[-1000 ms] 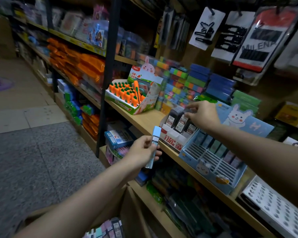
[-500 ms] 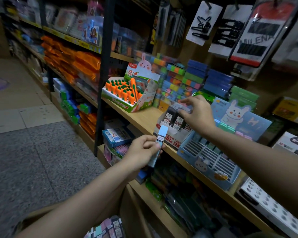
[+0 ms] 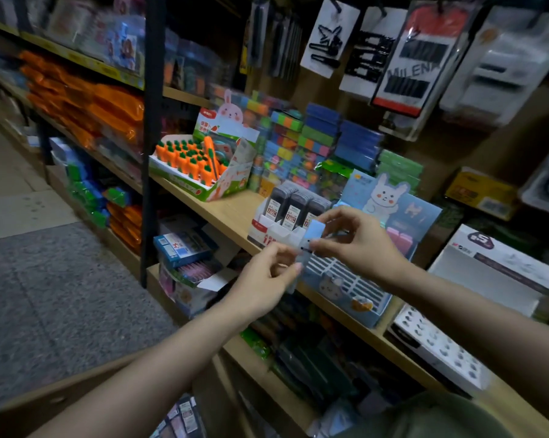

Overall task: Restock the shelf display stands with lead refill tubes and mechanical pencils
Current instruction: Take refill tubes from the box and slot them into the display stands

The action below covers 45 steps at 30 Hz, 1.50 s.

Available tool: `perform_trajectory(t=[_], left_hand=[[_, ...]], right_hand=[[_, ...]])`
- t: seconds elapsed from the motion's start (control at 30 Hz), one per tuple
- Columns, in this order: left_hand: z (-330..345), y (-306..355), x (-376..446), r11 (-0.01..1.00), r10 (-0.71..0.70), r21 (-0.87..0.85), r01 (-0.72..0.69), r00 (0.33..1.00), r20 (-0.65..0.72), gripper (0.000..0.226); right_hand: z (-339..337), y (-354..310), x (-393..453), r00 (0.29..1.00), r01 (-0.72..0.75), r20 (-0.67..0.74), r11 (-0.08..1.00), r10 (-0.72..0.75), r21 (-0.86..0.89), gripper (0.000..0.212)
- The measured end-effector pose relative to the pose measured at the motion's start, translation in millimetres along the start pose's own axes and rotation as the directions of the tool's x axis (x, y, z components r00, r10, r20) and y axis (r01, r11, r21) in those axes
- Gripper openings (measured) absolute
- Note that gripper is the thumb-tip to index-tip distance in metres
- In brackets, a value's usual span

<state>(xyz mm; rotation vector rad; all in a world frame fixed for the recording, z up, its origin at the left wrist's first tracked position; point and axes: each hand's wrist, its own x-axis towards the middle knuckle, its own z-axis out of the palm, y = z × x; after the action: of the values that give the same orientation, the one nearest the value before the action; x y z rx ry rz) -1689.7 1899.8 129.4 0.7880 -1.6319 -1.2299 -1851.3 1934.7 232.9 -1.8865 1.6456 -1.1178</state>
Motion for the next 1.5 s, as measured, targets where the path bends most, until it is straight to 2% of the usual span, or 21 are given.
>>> perform_trajectory(t=[0.07, 0.17, 0.27, 0.33, 0.5, 0.8, 1.17, 1.37, 1.5], left_hand=[[4.2, -3.6, -0.7, 0.966, 0.077, 0.244, -0.088, 0.996, 0.054, 0.022], [6.3, -9.4, -5.6, 0.766, 0.115, 0.604, -0.219, 0.972, 0.206, 0.047], [12.3, -12.5, -8.8, 0.586, 0.113, 0.751, -0.304, 0.948, 0.297, 0.056], [19.0, -14.0, -9.9, 0.550, 0.078, 0.776, -0.310, 0.944, 0.321, 0.059], [26.2, -18.7, -11.4, 0.600, 0.067, 0.759, -0.254, 0.961, 0.269, 0.060], [21.2, -26.2, -12.6, 0.564, 0.120, 0.770, -0.296, 0.953, 0.279, 0.062], [16.2, -26.3, -12.6, 0.522, 0.177, 0.779, -0.347, 0.938, 0.299, 0.063], [16.8, -23.3, -12.5, 0.542, 0.129, 0.773, -0.329, 0.942, 0.311, 0.067], [11.7, -20.5, -15.9, 0.620, 0.085, 0.722, -0.309, 0.940, 0.330, 0.069]], right_hand=[[-22.9, -3.3, 8.5, 0.996, 0.007, -0.084, 0.998, -0.013, -0.068, 0.026], [-58.4, -2.4, 19.9, 0.966, 0.007, -0.248, 0.969, -0.070, -0.246, 0.028], [-70.3, 8.9, 20.8, 0.943, 0.042, -0.280, 0.896, -0.182, -0.443, 0.034], [-66.6, 19.3, 19.5, 0.942, 0.063, -0.261, 0.874, -0.211, -0.482, 0.036], [-51.5, 39.2, 26.1, 0.939, 0.051, -0.288, 0.906, -0.187, -0.421, 0.036], [-37.1, 55.8, 30.5, 0.934, 0.010, -0.325, 0.922, -0.147, -0.388, 0.027], [-30.1, 53.2, 35.8, 0.943, -0.059, -0.303, 0.829, -0.136, -0.556, 0.033], [-27.2, 49.9, 32.2, 0.964, -0.108, -0.259, 0.810, -0.056, -0.577, 0.043], [-31.8, 43.2, 22.1, 0.971, -0.134, -0.238, 0.815, -0.004, -0.563, 0.063]])
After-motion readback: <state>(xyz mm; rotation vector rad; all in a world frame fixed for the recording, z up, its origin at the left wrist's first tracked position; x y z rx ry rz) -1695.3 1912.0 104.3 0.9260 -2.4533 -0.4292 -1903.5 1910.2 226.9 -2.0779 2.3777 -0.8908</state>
